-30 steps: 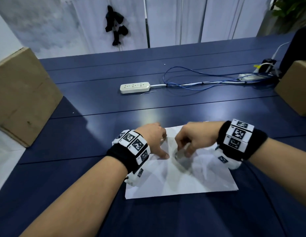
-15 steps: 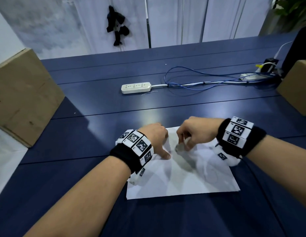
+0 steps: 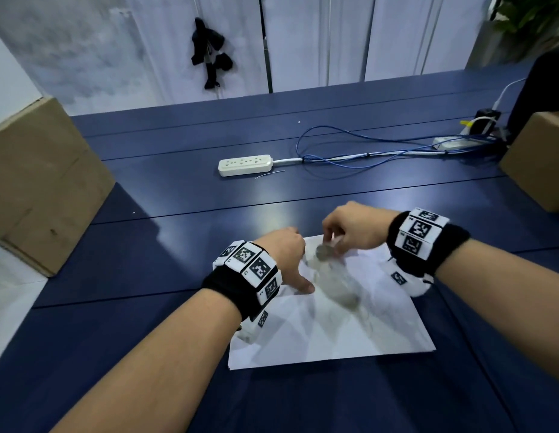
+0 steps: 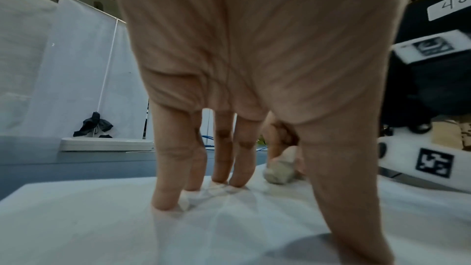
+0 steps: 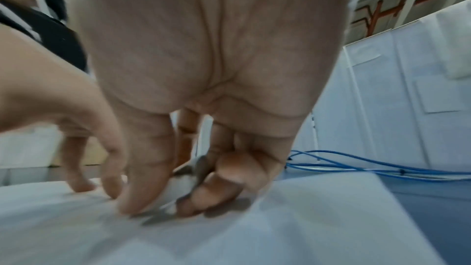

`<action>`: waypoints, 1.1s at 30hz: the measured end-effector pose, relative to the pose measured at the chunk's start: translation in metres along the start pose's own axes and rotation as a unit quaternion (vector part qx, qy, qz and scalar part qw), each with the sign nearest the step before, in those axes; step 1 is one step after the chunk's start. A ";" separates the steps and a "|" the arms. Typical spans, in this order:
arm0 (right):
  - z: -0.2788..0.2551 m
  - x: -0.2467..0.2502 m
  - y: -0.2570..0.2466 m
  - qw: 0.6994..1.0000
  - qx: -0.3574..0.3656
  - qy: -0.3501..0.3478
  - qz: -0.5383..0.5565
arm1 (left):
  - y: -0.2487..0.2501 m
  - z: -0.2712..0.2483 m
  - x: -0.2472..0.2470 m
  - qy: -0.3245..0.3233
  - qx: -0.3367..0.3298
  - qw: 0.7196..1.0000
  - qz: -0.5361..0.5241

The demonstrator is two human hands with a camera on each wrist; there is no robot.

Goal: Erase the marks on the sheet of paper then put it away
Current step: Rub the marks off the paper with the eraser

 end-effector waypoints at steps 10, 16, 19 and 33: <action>-0.017 -0.014 -0.020 0.997 0.050 -0.057 -0.005 | 0.000 0.000 0.000 0.005 -0.001 1.000 -0.010; -0.015 -0.003 -0.005 1.000 0.009 0.003 0.011 | 0.000 -0.003 -0.001 0.003 -0.003 1.000 -0.016; -0.030 -0.025 -0.022 0.992 0.054 -0.109 0.026 | 0.001 -0.002 -0.001 0.000 -0.008 1.000 -0.010; -0.025 -0.021 -0.018 0.993 0.066 -0.101 0.009 | 0.000 -0.001 -0.001 -0.007 -0.002 1.000 -0.011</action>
Point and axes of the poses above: each hand's wrist, its own z-axis towards the middle knuckle, its own x-axis out of the back of the hand, y = z × x, the point moved 6 cm from there along z, towards the middle knuckle, and after that the axes turned 4 degrees about -z, right-handed, at the moved point
